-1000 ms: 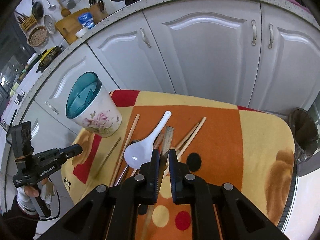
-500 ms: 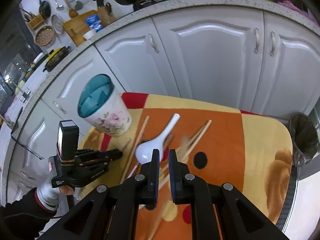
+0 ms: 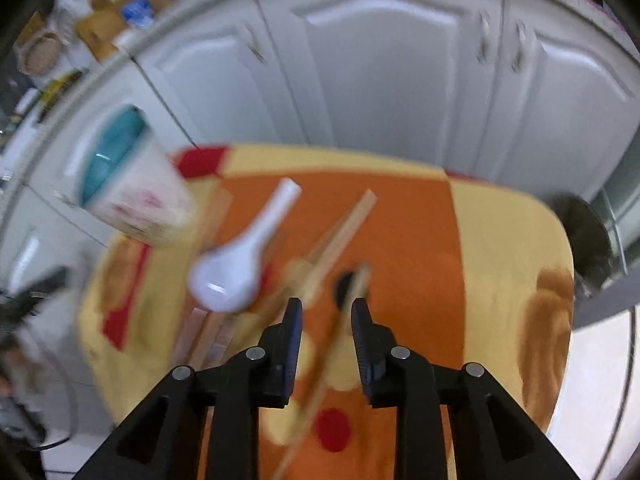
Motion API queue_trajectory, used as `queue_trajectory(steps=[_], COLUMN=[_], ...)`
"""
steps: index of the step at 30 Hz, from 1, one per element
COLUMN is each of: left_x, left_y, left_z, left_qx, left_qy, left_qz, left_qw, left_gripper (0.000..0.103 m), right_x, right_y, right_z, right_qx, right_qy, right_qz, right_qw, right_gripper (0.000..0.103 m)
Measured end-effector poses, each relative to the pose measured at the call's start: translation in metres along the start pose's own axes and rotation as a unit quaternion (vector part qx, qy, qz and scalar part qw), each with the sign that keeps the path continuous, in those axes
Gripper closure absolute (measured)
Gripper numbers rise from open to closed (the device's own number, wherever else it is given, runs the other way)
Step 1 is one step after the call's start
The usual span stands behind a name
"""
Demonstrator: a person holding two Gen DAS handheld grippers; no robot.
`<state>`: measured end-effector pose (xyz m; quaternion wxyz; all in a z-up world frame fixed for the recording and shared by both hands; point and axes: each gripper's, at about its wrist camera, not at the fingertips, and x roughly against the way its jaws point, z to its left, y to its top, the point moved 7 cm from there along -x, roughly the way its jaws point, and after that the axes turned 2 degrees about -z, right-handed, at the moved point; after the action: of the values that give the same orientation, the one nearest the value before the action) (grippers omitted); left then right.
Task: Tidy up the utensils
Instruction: 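Lift both held chopsticks and carry them over the floral utensil holder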
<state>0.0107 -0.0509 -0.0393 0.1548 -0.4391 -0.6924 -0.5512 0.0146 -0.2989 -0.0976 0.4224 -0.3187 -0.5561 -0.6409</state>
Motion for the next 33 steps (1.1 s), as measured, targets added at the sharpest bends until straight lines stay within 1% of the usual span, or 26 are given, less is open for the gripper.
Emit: queue_trajectory(steps=[3,4,5,6,7,8,9,11,16,22,27,30,33], left_x=[0.007,0.008,0.010,0.012,0.016,0.020,0.023,0.032,0.056,0.079,0.105,0.120,0.137], left_y=[0.000,0.001,0.001,0.002,0.002,0.003,0.004,0.007,0.015,0.029,0.054,0.077,0.105], left_z=[0.001,0.000,-0.001,-0.002,-0.002,-0.002,-0.002,-0.003,-0.008,-0.010,-0.011,-0.009,-0.006], left_qx=[0.006,0.007,0.009,0.011,0.011,0.011,0.011,0.015,0.011,0.008,-0.002,-0.008,-0.010], left_qy=[-0.002,0.000,-0.001,-0.002,-0.003,-0.004,-0.005,-0.009,-0.022,-0.026,-0.023,-0.014,-0.006], left_qz=[-0.011,-0.013,-0.015,-0.017,-0.019,-0.024,-0.027,-0.037,-0.062,-0.086,-0.119,-0.144,-0.177], left_qw=[0.9999,0.9999,0.9998,0.9998,0.9997,0.9997,0.9996,0.9991,0.9978,0.9959,0.9927,0.9894,0.9841], left_gripper=[0.099,0.099,0.099,0.099,0.099,0.099,0.099,0.099,0.099,0.099,0.099,0.099,0.099], right_x=[-0.031,-0.042,-0.041,-0.042,-0.043,-0.038,-0.033,-0.017,0.047,0.103,0.140,0.162,0.182], right_y=[-0.003,-0.005,-0.001,-0.001,-0.003,-0.004,-0.004,-0.005,0.004,0.018,0.045,0.069,0.097], right_z=[-0.012,-0.017,-0.019,-0.018,-0.017,-0.014,-0.011,-0.007,0.017,0.051,0.078,0.098,0.119], right_qx=[-0.022,-0.029,-0.031,-0.033,-0.036,-0.032,-0.026,-0.017,0.005,0.052,0.087,0.105,0.124], right_qy=[-0.003,-0.008,-0.005,0.002,0.012,0.027,0.030,0.040,0.091,0.121,0.152,0.172,0.185], right_qz=[0.026,0.037,0.011,0.018,0.026,0.021,0.016,0.002,-0.052,-0.098,-0.129,-0.154,-0.181], right_qw=[0.999,0.999,0.999,0.999,0.999,0.999,0.999,0.999,0.994,0.986,0.976,0.967,0.958], right_gripper=[0.079,0.082,0.088,0.093,0.094,0.094,0.094,0.094,0.095,0.095,0.095,0.096,0.096])
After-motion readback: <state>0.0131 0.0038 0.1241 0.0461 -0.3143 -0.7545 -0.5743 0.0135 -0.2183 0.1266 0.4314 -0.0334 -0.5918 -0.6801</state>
